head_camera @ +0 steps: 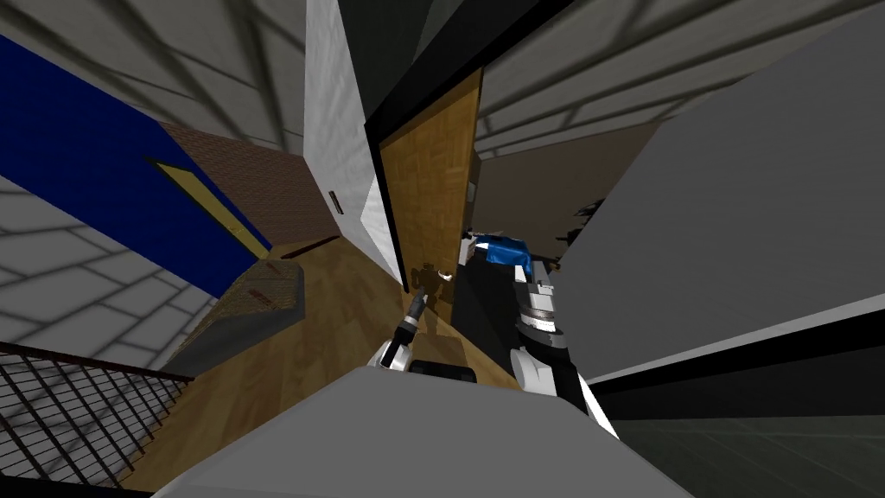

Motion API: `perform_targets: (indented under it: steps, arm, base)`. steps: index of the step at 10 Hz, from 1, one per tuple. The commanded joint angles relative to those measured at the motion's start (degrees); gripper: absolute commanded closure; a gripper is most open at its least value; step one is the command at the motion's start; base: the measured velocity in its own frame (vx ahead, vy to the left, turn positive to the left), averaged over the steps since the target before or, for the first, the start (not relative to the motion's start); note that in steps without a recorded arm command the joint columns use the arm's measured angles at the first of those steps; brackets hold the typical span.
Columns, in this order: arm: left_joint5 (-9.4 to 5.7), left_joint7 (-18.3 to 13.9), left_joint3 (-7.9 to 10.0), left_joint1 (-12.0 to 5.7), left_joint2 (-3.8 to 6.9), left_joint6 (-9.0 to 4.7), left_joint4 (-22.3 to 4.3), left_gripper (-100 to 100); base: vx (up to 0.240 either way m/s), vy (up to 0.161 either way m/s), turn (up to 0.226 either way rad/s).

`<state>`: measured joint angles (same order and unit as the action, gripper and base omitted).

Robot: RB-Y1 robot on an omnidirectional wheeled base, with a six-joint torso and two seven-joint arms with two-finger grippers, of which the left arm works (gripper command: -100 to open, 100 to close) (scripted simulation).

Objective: Push the door open

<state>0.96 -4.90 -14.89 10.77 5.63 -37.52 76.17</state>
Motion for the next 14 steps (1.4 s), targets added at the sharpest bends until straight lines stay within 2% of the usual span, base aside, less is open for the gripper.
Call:
perform_targets:
  steps: [1,9,10,11,14]
  arm:
    - [0.25,0.1,-0.91,-0.35,-0.16,-0.36,-1.9,-100]
    - [0.99,0.2,-4.16,-3.32,-0.41,-2.55,-12.6,-100]
    - [1.14,0.2,-4.83,-3.93,-0.49,-3.0,-14.8,-100]
    - [1.2,0.2,-5.12,-4.2,-0.53,-3.2,-15.8,-100]
    - [1.56,0.2,-6.69,-5.64,-0.8,-4.26,-20.9,-100]
  base:
    - [0.083,0.058,-0.091]
    - [0.082,0.054,-0.083]
    - [0.118,0.061,-0.13]
    - [0.114,0.068,-0.087]
    - [0.118,0.096,-0.096]
